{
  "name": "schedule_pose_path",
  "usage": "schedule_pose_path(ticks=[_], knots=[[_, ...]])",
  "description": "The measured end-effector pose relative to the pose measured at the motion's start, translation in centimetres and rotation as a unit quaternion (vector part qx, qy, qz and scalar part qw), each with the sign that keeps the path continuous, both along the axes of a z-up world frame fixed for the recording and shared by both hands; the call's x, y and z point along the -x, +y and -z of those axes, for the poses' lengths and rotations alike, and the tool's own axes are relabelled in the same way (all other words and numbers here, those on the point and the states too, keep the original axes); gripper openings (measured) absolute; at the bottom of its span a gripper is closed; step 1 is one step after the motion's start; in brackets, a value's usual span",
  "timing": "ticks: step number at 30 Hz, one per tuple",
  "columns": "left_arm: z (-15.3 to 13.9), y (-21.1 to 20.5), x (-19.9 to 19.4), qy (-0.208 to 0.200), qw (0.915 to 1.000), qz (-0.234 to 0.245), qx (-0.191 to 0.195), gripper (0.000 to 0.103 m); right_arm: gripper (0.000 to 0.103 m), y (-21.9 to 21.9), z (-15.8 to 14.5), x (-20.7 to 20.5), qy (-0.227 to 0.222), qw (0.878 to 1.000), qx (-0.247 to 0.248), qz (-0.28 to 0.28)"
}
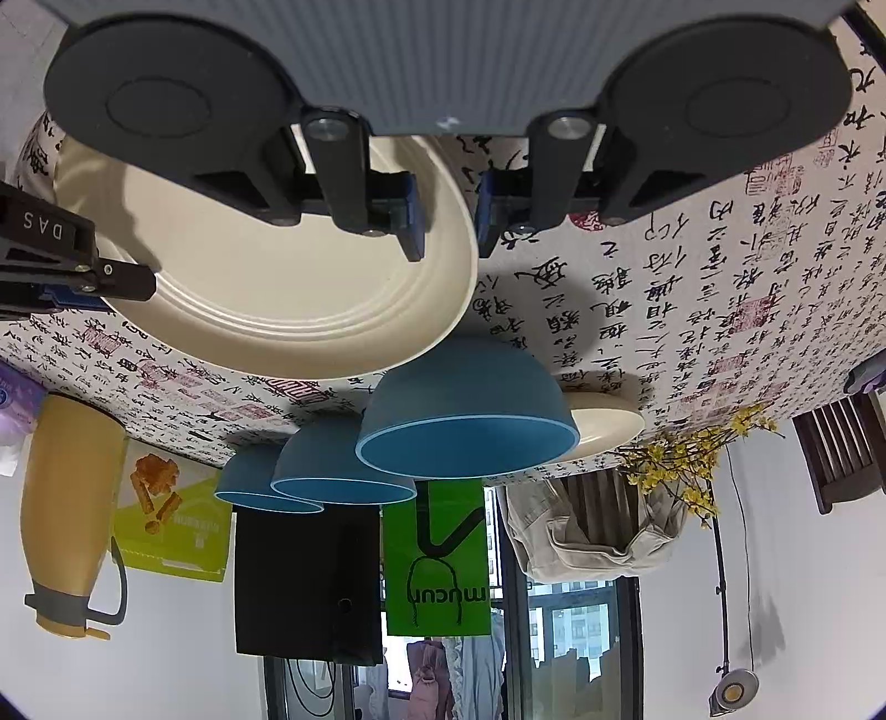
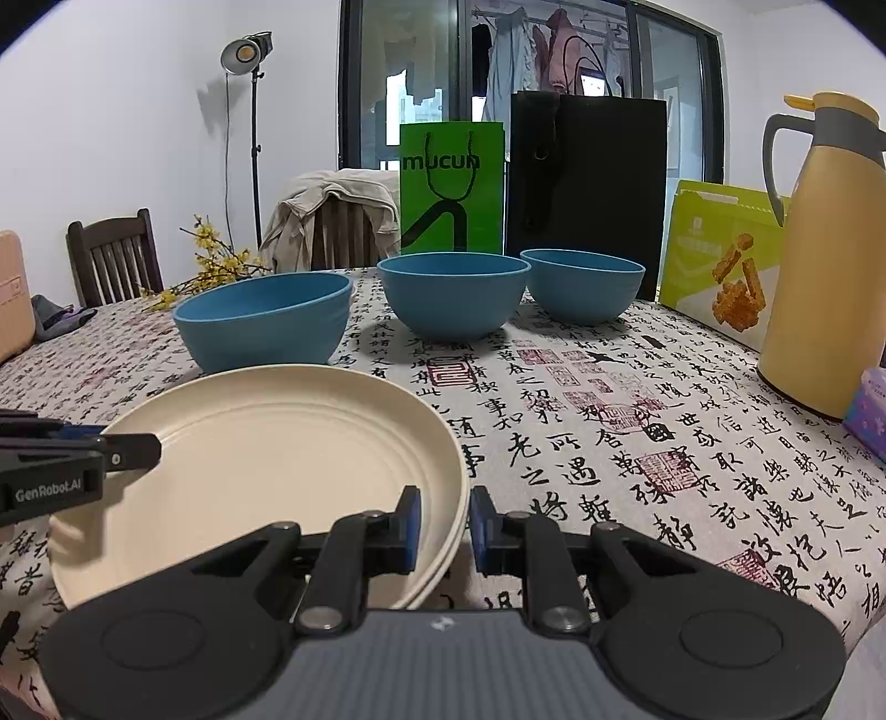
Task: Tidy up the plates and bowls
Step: 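Lower the cream plate onto the first cream plate with both grippers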
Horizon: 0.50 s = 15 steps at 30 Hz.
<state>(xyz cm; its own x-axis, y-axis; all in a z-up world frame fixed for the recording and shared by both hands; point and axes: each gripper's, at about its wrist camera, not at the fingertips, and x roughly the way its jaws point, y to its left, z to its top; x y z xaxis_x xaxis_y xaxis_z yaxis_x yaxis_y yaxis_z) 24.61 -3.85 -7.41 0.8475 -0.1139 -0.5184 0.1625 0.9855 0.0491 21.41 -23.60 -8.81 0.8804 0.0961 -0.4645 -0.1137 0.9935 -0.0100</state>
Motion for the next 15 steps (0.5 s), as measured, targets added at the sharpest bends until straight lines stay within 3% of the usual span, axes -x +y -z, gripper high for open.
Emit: schedule_pose_path(ticks=[4,9,15], knots=[[0.0,-0.1,0.0,-0.002,1.0000,0.000,-0.006,0.019,0.018,-0.6,-0.2,-0.2,0.011,1.000,-0.024,-0.004],[0.3,-1.0,0.3,-0.020,0.9989,0.000,-0.041,0.020,0.018,-1.3,-0.3,-0.4,0.018,0.999,-0.045,-0.007],[0.1,-0.8,0.2,-0.012,0.9992,0.004,-0.037,0.020,0.019,-1.5,-0.3,-0.5,0.022,0.998,-0.052,-0.010]])
